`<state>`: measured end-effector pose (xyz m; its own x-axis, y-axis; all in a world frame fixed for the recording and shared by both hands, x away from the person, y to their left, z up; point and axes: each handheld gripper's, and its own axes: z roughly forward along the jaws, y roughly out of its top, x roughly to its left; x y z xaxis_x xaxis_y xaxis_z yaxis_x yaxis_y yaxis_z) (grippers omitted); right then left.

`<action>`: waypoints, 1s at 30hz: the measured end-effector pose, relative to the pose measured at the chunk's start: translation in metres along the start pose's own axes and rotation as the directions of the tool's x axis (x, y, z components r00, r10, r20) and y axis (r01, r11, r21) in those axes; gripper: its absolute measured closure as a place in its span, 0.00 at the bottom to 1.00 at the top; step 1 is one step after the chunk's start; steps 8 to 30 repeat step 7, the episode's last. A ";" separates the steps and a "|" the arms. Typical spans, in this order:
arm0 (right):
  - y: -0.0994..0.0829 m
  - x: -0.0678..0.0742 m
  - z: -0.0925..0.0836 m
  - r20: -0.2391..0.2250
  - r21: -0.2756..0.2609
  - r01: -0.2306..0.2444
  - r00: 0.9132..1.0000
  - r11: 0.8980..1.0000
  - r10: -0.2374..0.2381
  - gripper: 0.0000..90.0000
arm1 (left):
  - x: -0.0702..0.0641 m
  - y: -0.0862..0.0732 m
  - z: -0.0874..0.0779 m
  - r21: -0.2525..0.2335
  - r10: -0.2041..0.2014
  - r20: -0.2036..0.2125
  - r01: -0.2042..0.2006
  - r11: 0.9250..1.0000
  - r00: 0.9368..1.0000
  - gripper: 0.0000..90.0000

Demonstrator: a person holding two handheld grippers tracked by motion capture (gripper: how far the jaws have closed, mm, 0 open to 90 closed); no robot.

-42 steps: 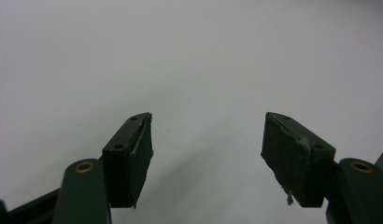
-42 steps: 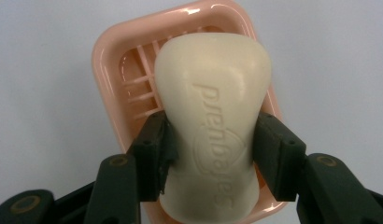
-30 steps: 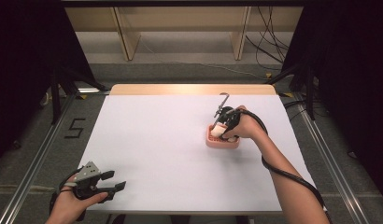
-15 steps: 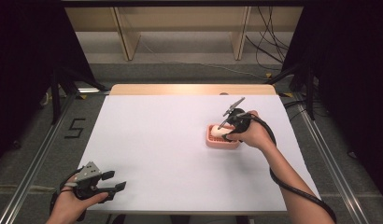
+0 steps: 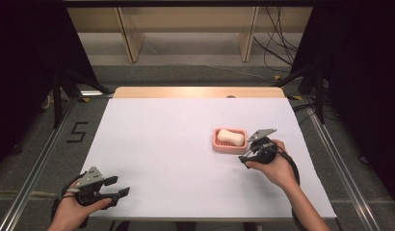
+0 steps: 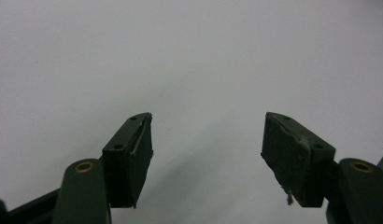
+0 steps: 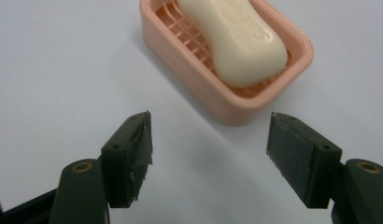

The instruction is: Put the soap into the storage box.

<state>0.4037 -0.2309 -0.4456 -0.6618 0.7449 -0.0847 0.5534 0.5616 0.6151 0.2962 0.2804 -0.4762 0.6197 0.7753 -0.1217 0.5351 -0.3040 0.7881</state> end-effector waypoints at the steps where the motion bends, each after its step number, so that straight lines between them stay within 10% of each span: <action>1: -0.004 0.000 -0.003 0.002 -0.005 0.007 1.000 1.000 -0.007 0.36 | 0.002 0.001 -0.001 0.016 0.029 0.000 -0.029 0.999 1.000 0.37; 30: -0.015 0.002 -0.008 0.028 -0.035 0.004 1.000 0.999 -0.003 0.36 | 0.001 0.000 0.000 0.007 0.017 0.003 -0.017 1.000 1.000 0.37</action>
